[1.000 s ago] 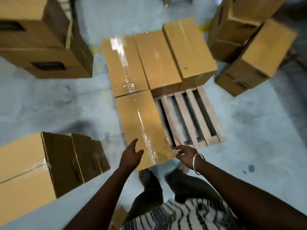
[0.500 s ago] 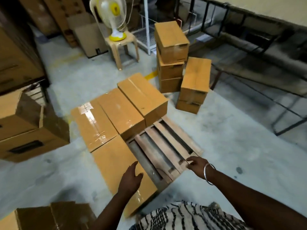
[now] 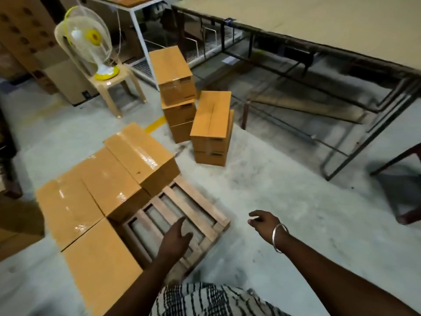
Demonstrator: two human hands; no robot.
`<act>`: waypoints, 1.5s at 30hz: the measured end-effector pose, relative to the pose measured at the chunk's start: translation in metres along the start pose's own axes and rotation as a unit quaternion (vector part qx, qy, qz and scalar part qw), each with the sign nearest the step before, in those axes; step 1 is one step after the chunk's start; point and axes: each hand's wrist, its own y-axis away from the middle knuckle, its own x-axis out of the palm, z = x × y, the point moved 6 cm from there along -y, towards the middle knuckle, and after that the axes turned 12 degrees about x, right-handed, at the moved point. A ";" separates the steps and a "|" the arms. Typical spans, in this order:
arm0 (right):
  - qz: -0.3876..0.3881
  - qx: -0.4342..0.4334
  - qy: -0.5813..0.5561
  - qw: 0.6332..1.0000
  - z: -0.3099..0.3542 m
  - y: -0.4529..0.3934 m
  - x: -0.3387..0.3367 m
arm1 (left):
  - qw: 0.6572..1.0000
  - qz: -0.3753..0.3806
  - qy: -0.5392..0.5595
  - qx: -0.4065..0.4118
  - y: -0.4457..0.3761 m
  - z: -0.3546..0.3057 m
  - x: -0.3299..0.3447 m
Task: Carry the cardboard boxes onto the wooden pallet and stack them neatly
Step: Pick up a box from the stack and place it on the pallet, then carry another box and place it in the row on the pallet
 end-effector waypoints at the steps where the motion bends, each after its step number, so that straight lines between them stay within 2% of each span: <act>1: -0.004 0.005 -0.016 1.000 -0.003 -0.007 -0.013 | 1.000 -0.002 -0.003 0.004 -0.012 -0.012 0.004; 10: 0.010 0.025 -0.073 0.997 0.011 -0.074 -0.079 | 1.000 0.010 -0.004 0.027 -0.107 -0.078 0.028; 18: 0.021 0.030 -0.026 0.999 0.074 -0.184 -0.142 | 0.999 0.005 0.030 -0.013 -0.236 -0.100 0.035; 22: 0.001 0.045 -0.006 0.999 0.106 -0.234 -0.181 | 0.999 0.026 0.016 -0.014 -0.296 -0.115 0.024; 29: -0.003 0.059 0.039 0.998 0.159 -0.331 -0.231 | 0.998 -0.017 0.036 -0.040 -0.396 -0.145 -0.013; 34: 0.028 0.039 0.057 0.997 0.214 -0.416 -0.244 | 0.993 -0.046 0.061 -0.092 -0.454 -0.150 -0.023; 38: 0.083 0.022 0.085 0.993 0.262 -0.488 -0.247 | 0.986 -0.068 0.044 -0.148 -0.494 -0.161 -0.040; 45: 0.142 0.002 0.133 0.981 0.347 -0.581 -0.242 | 0.969 -0.128 0.075 -0.200 -0.560 -0.186 -0.078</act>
